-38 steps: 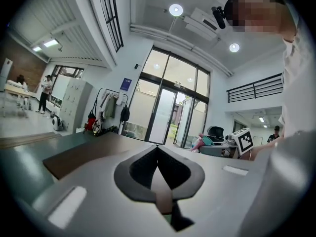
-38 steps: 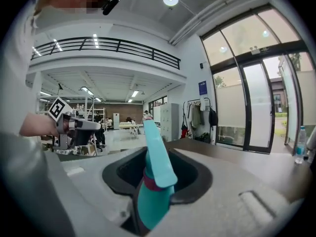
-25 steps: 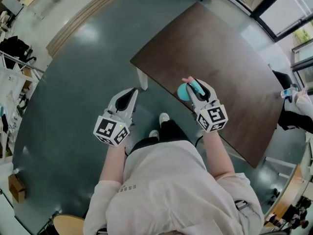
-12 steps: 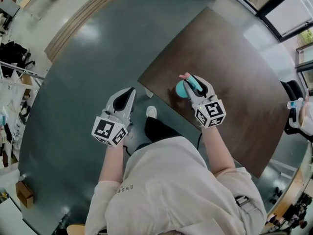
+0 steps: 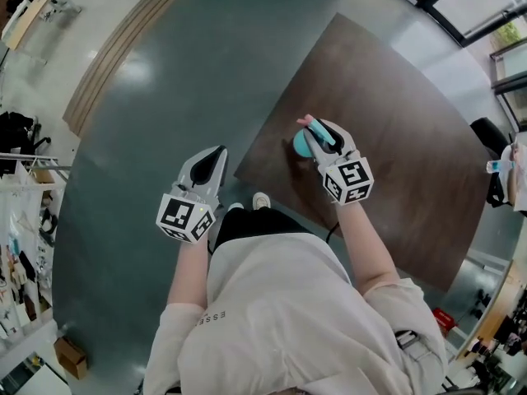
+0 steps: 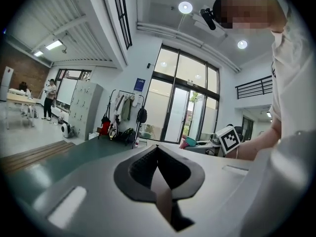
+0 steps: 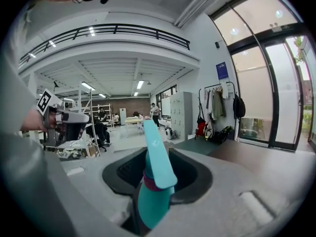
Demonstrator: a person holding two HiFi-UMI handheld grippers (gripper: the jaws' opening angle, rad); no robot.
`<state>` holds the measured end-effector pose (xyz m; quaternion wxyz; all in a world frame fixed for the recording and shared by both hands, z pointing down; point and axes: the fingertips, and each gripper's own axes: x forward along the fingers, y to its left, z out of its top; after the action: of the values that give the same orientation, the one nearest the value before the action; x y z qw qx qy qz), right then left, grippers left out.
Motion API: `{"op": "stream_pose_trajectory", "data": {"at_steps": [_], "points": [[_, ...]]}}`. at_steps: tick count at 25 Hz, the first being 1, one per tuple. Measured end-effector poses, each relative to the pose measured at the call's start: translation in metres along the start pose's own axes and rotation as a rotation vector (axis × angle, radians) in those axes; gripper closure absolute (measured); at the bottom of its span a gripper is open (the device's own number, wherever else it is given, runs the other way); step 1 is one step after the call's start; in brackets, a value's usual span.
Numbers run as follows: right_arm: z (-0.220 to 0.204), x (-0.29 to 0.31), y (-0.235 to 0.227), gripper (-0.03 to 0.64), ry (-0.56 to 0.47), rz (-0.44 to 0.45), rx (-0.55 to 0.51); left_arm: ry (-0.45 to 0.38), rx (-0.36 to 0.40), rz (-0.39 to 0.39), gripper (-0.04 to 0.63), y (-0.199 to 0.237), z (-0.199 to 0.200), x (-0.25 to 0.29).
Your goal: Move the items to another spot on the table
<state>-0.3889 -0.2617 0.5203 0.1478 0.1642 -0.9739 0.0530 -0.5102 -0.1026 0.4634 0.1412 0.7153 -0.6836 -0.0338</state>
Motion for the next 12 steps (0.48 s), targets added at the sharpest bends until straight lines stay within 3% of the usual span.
{"op": "stream_pose_trajectory", "data": {"at_steps": [12], "points": [[-0.013,0.044,-0.025,0.494,-0.021,-0.177,0.049,0.058,-0.015,-0.237,0.586,0.038,-0.011,0.071]]}}
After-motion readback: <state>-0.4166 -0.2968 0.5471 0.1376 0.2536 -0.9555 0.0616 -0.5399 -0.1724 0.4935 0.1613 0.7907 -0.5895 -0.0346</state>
